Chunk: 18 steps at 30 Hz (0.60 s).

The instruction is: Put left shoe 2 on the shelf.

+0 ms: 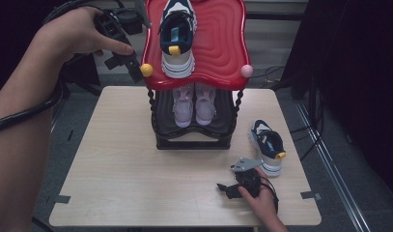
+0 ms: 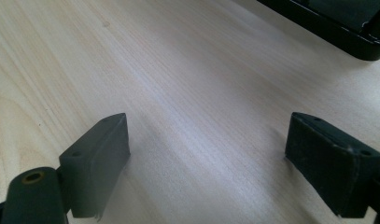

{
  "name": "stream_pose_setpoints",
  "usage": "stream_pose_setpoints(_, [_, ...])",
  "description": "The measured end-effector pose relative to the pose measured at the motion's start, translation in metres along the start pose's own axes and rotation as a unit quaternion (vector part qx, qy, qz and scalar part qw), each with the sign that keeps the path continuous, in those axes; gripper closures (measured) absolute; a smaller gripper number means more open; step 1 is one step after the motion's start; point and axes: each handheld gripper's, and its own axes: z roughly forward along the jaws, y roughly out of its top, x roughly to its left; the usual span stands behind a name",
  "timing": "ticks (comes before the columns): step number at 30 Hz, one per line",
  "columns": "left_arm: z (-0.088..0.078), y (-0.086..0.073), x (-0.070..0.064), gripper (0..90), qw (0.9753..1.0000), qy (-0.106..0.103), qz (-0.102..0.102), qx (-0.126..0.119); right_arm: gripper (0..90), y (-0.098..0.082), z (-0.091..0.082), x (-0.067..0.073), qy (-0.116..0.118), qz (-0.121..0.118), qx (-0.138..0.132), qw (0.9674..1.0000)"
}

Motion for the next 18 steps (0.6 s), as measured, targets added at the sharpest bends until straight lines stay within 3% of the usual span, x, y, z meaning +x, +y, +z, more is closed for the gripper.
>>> stream_pose_setpoints(18, [0.024, -0.027, 0.006, 21.1, 1.0000, -0.003, -0.006, 0.004, 13.0, 0.000, 0.000, 0.000, 0.000, -0.001, 0.001, 1.0000])
